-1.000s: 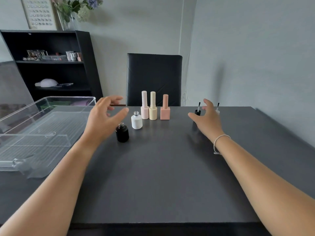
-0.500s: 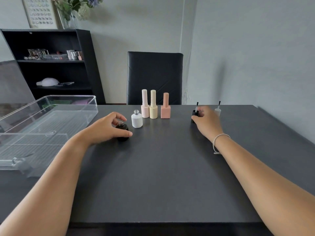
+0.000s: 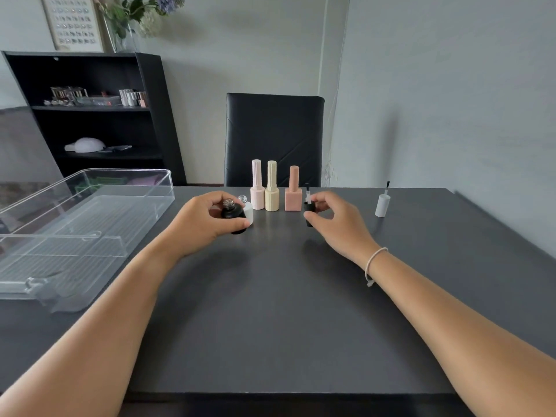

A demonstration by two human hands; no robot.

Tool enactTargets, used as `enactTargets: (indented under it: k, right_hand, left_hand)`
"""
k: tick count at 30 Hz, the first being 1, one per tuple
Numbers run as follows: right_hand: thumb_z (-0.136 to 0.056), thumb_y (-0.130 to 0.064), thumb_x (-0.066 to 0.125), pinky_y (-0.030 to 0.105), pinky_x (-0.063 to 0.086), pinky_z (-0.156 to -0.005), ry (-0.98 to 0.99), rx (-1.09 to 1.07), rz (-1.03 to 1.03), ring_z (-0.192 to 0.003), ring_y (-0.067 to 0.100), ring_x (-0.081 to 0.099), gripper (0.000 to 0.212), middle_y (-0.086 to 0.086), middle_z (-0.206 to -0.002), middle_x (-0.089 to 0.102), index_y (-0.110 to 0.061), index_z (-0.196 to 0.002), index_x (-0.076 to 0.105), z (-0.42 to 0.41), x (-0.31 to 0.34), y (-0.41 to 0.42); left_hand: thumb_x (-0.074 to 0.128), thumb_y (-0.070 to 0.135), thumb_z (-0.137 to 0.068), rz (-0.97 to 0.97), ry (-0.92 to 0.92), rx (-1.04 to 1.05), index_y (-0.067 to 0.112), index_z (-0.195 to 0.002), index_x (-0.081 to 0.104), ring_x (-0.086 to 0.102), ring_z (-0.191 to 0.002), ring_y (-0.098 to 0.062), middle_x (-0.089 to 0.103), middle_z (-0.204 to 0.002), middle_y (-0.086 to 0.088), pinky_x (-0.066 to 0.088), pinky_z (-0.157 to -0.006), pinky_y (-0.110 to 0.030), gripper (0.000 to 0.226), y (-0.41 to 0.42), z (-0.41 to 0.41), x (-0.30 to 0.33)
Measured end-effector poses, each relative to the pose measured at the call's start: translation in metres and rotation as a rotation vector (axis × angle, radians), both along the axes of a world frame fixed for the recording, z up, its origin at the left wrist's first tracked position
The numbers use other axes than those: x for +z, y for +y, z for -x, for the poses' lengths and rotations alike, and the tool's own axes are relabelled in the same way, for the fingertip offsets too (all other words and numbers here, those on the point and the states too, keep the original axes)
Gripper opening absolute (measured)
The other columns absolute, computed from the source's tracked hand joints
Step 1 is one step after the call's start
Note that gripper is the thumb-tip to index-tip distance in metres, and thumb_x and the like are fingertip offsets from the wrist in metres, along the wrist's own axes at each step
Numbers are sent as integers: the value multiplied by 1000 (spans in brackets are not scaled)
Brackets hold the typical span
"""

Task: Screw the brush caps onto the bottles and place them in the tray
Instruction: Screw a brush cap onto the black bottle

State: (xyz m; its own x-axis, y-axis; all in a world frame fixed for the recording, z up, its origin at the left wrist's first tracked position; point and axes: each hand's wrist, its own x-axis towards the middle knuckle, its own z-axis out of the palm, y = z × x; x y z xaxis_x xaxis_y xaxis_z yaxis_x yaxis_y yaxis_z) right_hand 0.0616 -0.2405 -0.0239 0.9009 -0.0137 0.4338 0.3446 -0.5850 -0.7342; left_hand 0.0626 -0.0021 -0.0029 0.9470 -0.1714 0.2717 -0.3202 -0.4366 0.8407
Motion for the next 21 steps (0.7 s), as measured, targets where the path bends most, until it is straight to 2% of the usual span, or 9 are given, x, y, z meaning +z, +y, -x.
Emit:
enactTargets:
  k: [3, 5, 7, 9, 11, 13, 16, 21]
  right_hand:
    - [-87, -17, 57, -3, 34, -62, -24, 129, -52, -66, -19, 48, 19, -25, -81, 51, -20, -105, 61, 10, 4, 8]
    - [-89, -16, 54, -1, 35, -66, -27, 200, -78, -74, -15, 50, 21, -24, -88, 55, -20, -108, 62, 14, 6, 11]
    - [-89, -16, 54, 1, 36, -73, -23, 241, -92, -84, -7, 50, 23, -16, -101, 59, -22, -110, 61, 17, 8, 13]
    - [-88, -14, 56, 4, 38, -72, -49, 250, -139, -79, -5, 49, 20, -16, -93, 57, -23, -105, 60, 19, 9, 15]
    - [-86, -11, 59, 10, 39, -70, -79, 240, -190, -73, -1, 49, 17, -15, -83, 54, -26, -93, 55, 20, 11, 15]
    - [-85, -10, 60, 12, 41, -68, -97, 235, -208, -73, 6, 51, 17, -13, -81, 56, -25, -87, 53, 22, 13, 14]
    - [-85, -7, 59, 5, 41, -67, -123, 249, -230, -73, -6, 55, 8, -16, -85, 59, -14, -89, 56, 23, 14, 12]
    - [-85, -5, 58, 6, 42, -68, -131, 270, -247, -74, -9, 55, 7, -14, -86, 60, -10, -91, 58, 24, 15, 12]
  left_hand:
    - [77, 10, -69, 154, 27, -58, 21, -92, 65, 69, -73, -14, 67, -96, -9, 55, -64, -19, 29, -7, 2, -1]
    - [79, 13, -67, 123, 8, -53, 23, -97, 60, 70, -72, -18, 63, -97, -7, 55, -60, -19, 37, -9, 2, -3]
    - [81, 16, -65, 84, -13, -39, 24, -98, 54, 68, -68, -20, 61, -95, -7, 54, -57, -21, 43, -11, 1, -4]
    - [82, 18, -64, 68, -32, -33, 24, -96, 51, 65, -68, -19, 61, -95, -8, 54, -56, -23, 44, -14, 0, -6]
    - [82, 19, -64, 58, -58, -37, 25, -92, 52, 64, -68, -15, 63, -96, -4, 54, -57, -22, 42, -15, -1, -8]
    - [82, 21, -63, 40, -84, -47, 29, -89, 54, 65, -69, -10, 65, -94, 3, 53, -58, -18, 39, -15, 0, -9]
    - [82, 26, -64, -14, -116, -59, 36, -89, 56, 64, -76, -6, 65, -92, 12, 51, -64, -13, 37, -15, 0, -10]
    - [81, 25, -65, -11, -134, -74, 38, -90, 59, 63, -83, -14, 66, -97, 7, 52, -76, -24, 36, -16, 0, -12]
